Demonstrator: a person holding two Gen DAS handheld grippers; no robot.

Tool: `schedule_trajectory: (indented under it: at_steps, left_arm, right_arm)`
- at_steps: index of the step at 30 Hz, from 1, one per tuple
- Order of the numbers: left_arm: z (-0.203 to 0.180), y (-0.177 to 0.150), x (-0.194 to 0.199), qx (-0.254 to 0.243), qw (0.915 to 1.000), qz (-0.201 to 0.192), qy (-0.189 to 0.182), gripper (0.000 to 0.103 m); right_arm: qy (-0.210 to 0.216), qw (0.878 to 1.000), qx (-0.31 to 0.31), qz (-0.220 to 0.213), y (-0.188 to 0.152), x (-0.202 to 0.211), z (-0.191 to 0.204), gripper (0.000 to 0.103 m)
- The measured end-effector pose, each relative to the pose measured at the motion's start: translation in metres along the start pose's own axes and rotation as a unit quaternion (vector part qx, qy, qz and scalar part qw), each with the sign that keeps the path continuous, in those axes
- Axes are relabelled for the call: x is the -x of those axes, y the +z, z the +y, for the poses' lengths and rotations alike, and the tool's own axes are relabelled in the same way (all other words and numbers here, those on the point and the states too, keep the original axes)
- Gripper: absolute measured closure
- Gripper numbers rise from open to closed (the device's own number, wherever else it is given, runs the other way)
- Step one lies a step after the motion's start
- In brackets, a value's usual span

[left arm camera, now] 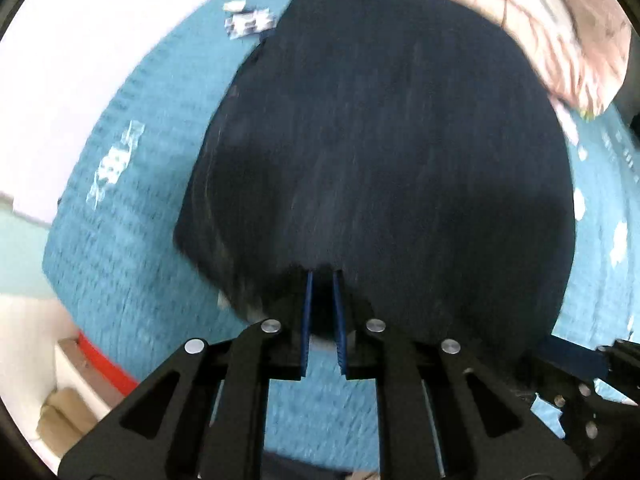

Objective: Fold large clothes
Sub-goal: 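Press both grippers on the folded jacket to flatten and square it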

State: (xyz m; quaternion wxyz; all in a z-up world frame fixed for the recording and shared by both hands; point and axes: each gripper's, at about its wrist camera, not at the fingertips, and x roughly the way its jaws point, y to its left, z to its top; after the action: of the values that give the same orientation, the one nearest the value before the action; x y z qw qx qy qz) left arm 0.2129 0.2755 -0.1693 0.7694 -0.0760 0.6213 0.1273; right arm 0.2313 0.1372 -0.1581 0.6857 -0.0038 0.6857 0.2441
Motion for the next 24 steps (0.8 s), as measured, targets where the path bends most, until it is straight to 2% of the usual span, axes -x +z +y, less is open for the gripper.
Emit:
schedule_trajectory:
  at_steps: [2, 5, 8, 10, 12, 15, 19, 22, 23, 24]
  left_arm:
    - [-0.005, -0.004, -0.009, -0.013, 0.9998, 0.000, 0.012, 0.092]
    - [-0.006, -0.004, -0.021, -0.005, 0.9997, 0.005, 0.024, 0.092]
    - [-0.006, -0.001, -0.009, -0.001, 0.9998, 0.010, 0.018, 0.092]
    - [-0.005, 0.001, 0.007, -0.009, 0.9999, -0.002, -0.006, 0.092]
    - [-0.002, 0.005, 0.027, -0.015, 0.9996, -0.021, -0.015, 0.092]
    - [0.004, 0.025, 0.041, -0.020, 0.9989, -0.042, -0.009, 0.092]
    - [0.012, 0.061, 0.042, -0.007, 0.9987, -0.050, 0.001, 0.091]
    - [0.031, 0.090, 0.006, 0.025, 0.9995, -0.019, -0.011, 0.092]
    - [0.039, 0.097, -0.013, 0.042, 0.9991, -0.002, -0.006, 0.094]
    - [0.046, 0.100, -0.029, 0.055, 0.9983, 0.005, -0.017, 0.095]
  right_arm:
    - [-0.004, 1.000, -0.009, 0.018, 0.003, -0.020, -0.006, 0.073]
    - [0.033, 0.997, -0.045, 0.046, 0.010, -0.041, -0.020, 0.073]
    - [0.051, 0.997, -0.046, 0.043, 0.010, -0.026, -0.024, 0.074]
    - [0.073, 0.995, -0.058, 0.039, 0.014, -0.009, -0.024, 0.072]
    - [0.093, 0.994, -0.047, 0.010, 0.021, 0.018, -0.020, 0.072]
    - [0.069, 0.997, -0.022, -0.039, 0.048, 0.051, -0.013, 0.072]
    - [0.048, 0.997, -0.034, -0.054, 0.103, 0.061, -0.019, 0.072]
    - [0.000, 0.999, -0.030, -0.028, 0.139, 0.041, -0.030, 0.072]
    - [-0.021, 0.999, -0.037, -0.019, 0.140, 0.024, -0.034, 0.079]
    - [-0.029, 0.998, -0.059, 0.002, 0.144, 0.003, -0.046, 0.084]
